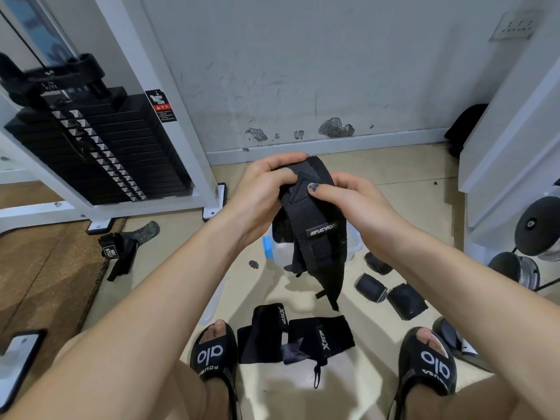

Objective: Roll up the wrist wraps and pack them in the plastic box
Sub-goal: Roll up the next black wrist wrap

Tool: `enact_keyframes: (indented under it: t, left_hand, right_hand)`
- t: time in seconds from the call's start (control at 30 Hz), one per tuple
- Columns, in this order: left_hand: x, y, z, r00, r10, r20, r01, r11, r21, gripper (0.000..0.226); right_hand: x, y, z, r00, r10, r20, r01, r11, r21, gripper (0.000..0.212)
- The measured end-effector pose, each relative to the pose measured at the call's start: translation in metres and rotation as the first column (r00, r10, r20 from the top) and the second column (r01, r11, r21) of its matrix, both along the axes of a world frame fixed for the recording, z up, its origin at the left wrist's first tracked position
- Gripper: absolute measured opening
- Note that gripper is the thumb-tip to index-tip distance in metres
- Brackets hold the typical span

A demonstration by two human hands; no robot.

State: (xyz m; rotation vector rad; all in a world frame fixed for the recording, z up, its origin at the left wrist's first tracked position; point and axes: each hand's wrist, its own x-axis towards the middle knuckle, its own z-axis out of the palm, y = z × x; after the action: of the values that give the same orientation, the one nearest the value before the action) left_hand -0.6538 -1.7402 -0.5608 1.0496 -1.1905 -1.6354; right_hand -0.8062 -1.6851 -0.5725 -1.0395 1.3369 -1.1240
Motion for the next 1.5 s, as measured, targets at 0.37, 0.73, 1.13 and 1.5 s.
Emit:
enact_keyframes:
  t: [0.37,0.73,1.13,1.5]
  left_hand:
    - [0.001,0.002,0.002,0.994,0.038,-0.103,-0.032,0.998,0.052,0.045]
    - [-0.003,0.003,-0.005,0.986,0.154,0.060,-0.152,0.988,-0.035,0.013]
    - [0.000,-0.003,-0.006,0.964,0.206,0.168,-0.195,0.978,-0.080,0.025]
    - [-0.004,0.002,0.002,0.978,0.129,0.166,-0.132,0.991,0.003,0.028]
  right_hand:
    - [0.001,0.005,0.002,0.986,-0.004,-0.164,-0.005,0.999,-0.052,0.018]
    - [0.008,0.013,0.004,0.990,0.114,-0.082,-0.114,0.993,-0.001,0.023]
    - [0.003,0.007,-0.001,0.988,0.054,0.142,-0.061,0.997,0.041,0.010]
    - [0.001,0.002,0.002,0.975,0.000,0.224,0.001,1.000,-0.004,0.033]
